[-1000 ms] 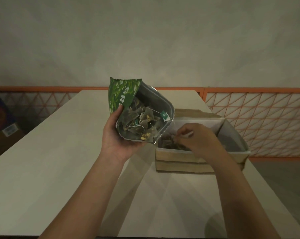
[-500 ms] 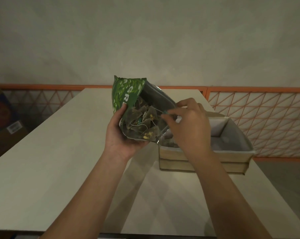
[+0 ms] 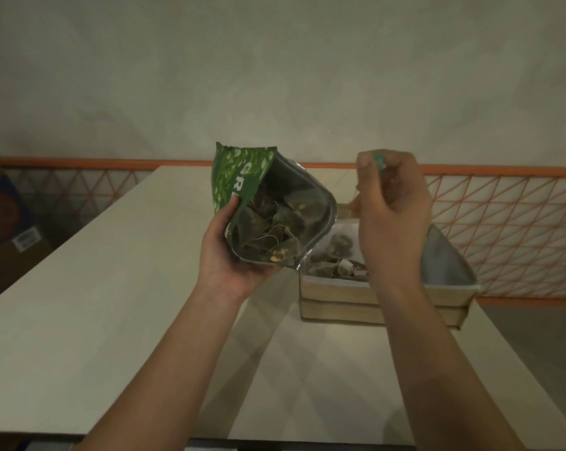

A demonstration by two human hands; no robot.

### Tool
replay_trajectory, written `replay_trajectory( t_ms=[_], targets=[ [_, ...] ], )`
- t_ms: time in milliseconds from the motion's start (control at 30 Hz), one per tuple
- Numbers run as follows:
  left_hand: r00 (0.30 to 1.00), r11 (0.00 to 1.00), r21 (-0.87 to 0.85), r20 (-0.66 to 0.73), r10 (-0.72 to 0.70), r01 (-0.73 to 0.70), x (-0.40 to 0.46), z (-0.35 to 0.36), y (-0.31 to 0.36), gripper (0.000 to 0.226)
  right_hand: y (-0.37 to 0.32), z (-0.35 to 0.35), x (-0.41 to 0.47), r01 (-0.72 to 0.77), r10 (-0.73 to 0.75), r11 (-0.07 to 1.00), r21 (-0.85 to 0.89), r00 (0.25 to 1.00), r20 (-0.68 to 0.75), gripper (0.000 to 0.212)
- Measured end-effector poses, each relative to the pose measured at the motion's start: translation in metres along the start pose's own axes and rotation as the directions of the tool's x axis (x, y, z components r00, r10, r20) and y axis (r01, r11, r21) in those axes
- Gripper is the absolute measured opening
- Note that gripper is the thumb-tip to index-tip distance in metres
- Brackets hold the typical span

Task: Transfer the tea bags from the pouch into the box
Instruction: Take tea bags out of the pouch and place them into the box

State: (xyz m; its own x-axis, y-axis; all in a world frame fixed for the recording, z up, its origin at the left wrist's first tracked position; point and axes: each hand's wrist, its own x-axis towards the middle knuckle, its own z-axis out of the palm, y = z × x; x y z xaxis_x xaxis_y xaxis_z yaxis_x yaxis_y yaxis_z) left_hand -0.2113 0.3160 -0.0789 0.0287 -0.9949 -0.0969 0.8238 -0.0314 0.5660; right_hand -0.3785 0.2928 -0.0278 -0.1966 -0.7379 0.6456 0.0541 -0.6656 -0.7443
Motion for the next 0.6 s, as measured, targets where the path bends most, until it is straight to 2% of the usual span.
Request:
replay_trajectory(
  t_ms=[100, 233, 433, 533, 600],
  targets=[
    [1.000, 1.000, -0.001, 0.011, -0.006, 0.006, -0.001, 0.002, -0.002, 0.048, -0.008, -0.008, 0.007, -0.043, 0.049, 0.989, 0.143, 0.998, -0.036, 0.009],
    [0.999, 1.000, -0.030, 0.040, -0.001, 0.002, -0.003, 0.004, -0.003, 0.049, -0.006, -0.020, 0.018, -0.100, 0.098, 0.984, 0.147, 0.995, 0.015, 0.012],
    [0.998, 0.998, -0.068, 0.056, 0.005, -0.001, -0.001, -0.002, 0.000, 0.050, 0.027, -0.030, 0.023, -0.237, 0.254, 0.966, -0.106, 0.949, 0.187, 0.011],
    [0.999, 0.997, -0.071, 0.053, 0.009, -0.006, 0.001, -0.002, -0.001, 0.049, 0.040, -0.034, 0.022, -0.347, 0.410, 0.906, -0.242, 0.861, 0.302, 0.009],
    [0.999, 0.998, -0.064, 0.051, 0.012, -0.009, 0.000, -0.001, -0.001, 0.048, 0.052, -0.036, 0.020, -0.293, 0.499, 0.824, -0.486, 0.782, 0.374, 0.016]
  ],
)
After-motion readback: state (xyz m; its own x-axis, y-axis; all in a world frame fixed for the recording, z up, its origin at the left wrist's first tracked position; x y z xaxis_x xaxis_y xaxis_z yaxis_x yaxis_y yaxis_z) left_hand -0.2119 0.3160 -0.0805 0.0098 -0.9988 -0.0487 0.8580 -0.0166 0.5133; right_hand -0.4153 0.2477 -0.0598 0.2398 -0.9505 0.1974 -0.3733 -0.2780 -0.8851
